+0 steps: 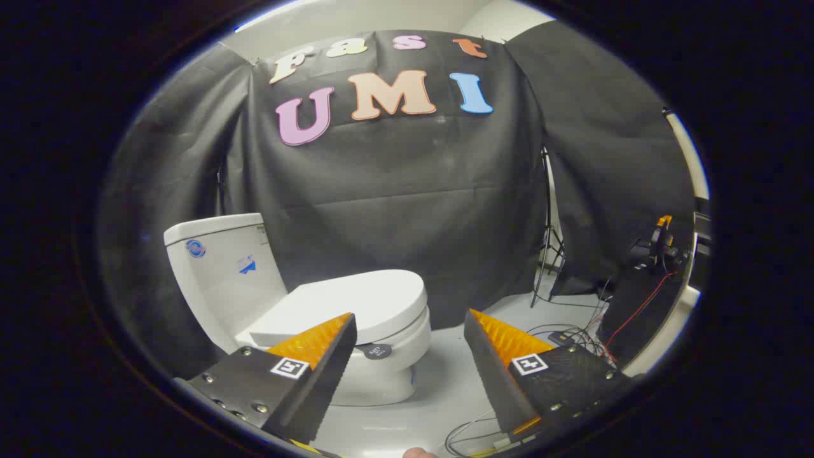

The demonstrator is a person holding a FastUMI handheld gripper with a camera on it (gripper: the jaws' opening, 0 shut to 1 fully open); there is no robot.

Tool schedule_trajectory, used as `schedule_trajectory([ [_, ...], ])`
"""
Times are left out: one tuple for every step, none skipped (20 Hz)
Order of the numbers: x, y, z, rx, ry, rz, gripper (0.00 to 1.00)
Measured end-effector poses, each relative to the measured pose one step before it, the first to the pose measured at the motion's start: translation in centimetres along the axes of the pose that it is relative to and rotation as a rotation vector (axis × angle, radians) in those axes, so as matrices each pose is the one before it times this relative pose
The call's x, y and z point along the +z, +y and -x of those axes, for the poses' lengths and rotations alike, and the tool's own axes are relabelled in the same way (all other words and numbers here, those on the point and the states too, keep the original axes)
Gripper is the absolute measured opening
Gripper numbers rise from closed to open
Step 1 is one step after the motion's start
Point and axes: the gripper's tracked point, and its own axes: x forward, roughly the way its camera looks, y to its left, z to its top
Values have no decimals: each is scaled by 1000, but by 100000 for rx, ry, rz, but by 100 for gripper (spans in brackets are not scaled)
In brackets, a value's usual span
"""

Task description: Open the toilet lid.

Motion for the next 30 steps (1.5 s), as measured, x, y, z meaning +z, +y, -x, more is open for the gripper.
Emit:
schedule_trajectory([
  [4,25,-42,-84,38,40,100],
  [-57,-29,-8,-58,148,84,100],
  [-100,30,-85,-40,169,43,100],
  [-53,0,-75,-52,218,-108,100],
  [-95,-31,-38,-154,175,-198,100],
  [23,74,-139,-95,203,-338,100],
  [-39,187,-120,296,455,-480,100],
  [53,322,-43,613,126,-345,100],
  [20,124,-180,27,346,-444,100],
  [31,289,-215,329,1056,-146,100],
  [41,356,-246,400,813,-492,100],
  [366,438,-131,875,61,-668,100],
  [269,335,-116,555,-46,56,100],
  [13,221,-272,308,327,820,100],
  [-188,150,-347,447,20,904,100],
  [-49,-177,-276,-822,551,22,100],
  [-284,-233,-321,-736,818,-1572,100],
  [-149,-13,-385,-811,904,-2385,100],
  [-572,-80,-505,-1473,2209,-1816,100],
  [-775,199,-527,-80,3168,-1638,100],
  [-680,388,-551,-70,3005,-1931,100],
  [-460,324,-503,384,2846,-1692,100],
  [-430,352,-642,330,2707,-1424,100],
  [-355,382,-601,627,2408,-1560,100],
  [-297,267,-437,784,2416,-1937,100],
  [-265,273,-379,731,2673,-2462,100],
  [-475,16,-314,-197,3172,-2865,100],
  [-254,-69,-234,-699,2817,-3241,100],
  [-76,143,-489,313,2212,-4482,100],
  [-51,104,-150,587,2093,-5274,100],
])
